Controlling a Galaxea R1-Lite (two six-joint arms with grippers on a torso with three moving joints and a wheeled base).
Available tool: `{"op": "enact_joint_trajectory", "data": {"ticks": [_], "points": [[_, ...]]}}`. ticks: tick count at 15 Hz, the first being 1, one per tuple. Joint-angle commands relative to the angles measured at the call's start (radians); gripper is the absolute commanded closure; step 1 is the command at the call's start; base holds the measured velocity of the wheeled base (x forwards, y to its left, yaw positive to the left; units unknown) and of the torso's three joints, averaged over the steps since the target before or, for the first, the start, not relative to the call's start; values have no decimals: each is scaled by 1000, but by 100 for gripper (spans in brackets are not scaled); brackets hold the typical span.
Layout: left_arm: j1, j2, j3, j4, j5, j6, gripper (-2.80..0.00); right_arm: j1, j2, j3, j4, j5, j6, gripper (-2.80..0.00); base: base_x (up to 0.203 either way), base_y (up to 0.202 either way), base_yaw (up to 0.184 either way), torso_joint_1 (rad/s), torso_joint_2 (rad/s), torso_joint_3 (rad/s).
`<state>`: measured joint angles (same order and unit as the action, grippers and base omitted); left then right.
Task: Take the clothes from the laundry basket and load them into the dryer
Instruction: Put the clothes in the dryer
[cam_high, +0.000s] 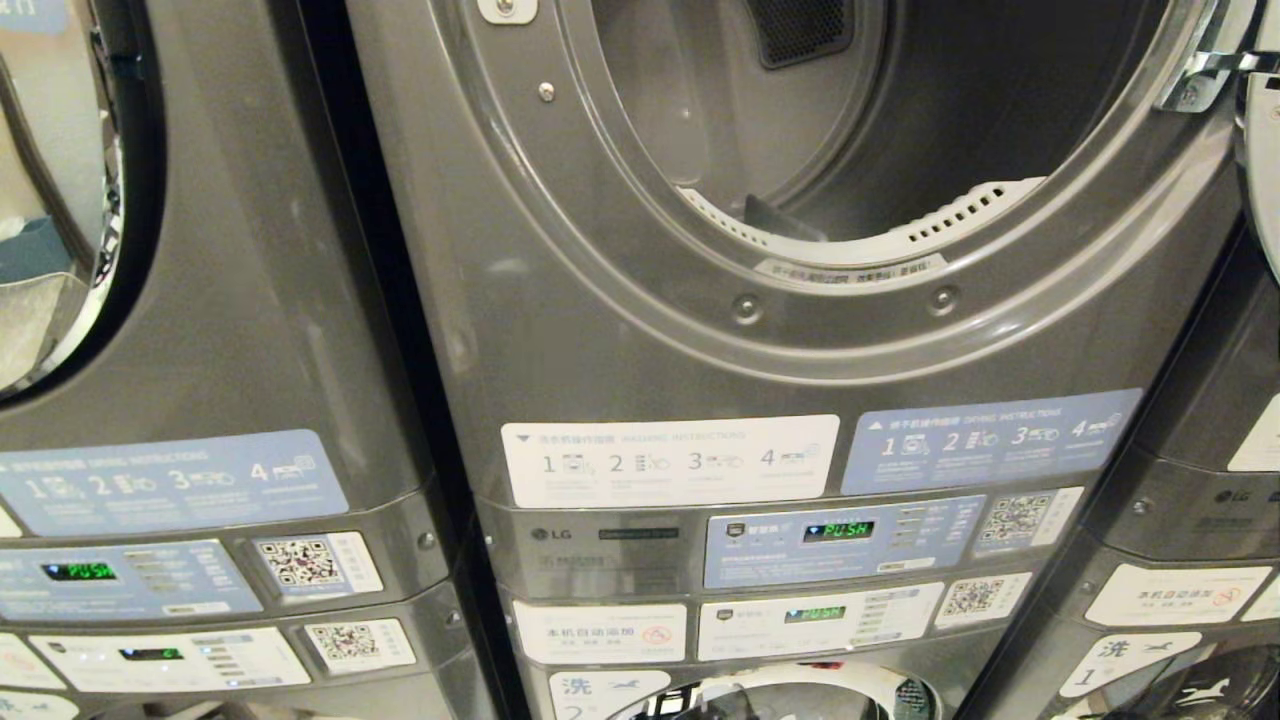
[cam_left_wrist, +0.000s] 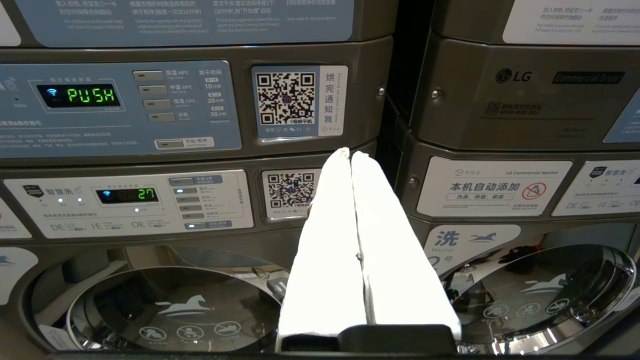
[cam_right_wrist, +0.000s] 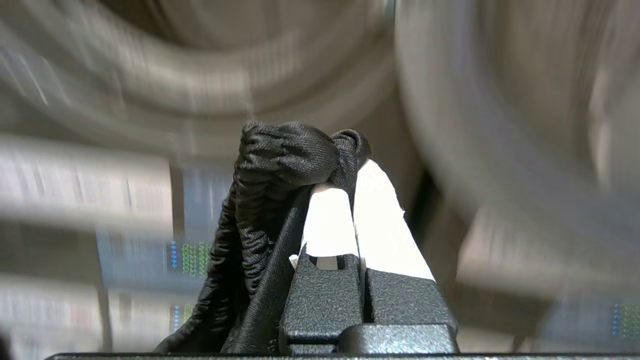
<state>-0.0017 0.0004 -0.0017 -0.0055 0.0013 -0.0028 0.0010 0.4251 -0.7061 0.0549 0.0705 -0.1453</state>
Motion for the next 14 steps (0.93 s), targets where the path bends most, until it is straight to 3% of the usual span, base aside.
{"op": "enact_joint_trajectory", "data": {"ticks": [1, 6, 8, 10, 14], "points": [[0, 0, 0, -1, 0, 0, 0, 1, 293, -229, -10, 19, -4, 0, 0, 0, 0, 0, 0, 0], [0, 0, 0, -1, 0, 0, 0, 38, 847, -1013, -40, 120, -15, 0, 0, 0, 0, 0, 0, 0], [0, 0, 0, -1, 0, 0, 0, 100, 1019, -1225, -70, 144, -22, 0, 0, 0, 0, 0, 0, 0], [0, 0, 0, -1, 0, 0, 0, 199, 1138, -1275, -190, 159, -72, 0, 0, 0, 0, 0, 0, 0], [0, 0, 0, -1, 0, 0, 0, 283, 1349, -1262, -619, 168, -234, 0, 0, 0, 0, 0, 0, 0]]}}
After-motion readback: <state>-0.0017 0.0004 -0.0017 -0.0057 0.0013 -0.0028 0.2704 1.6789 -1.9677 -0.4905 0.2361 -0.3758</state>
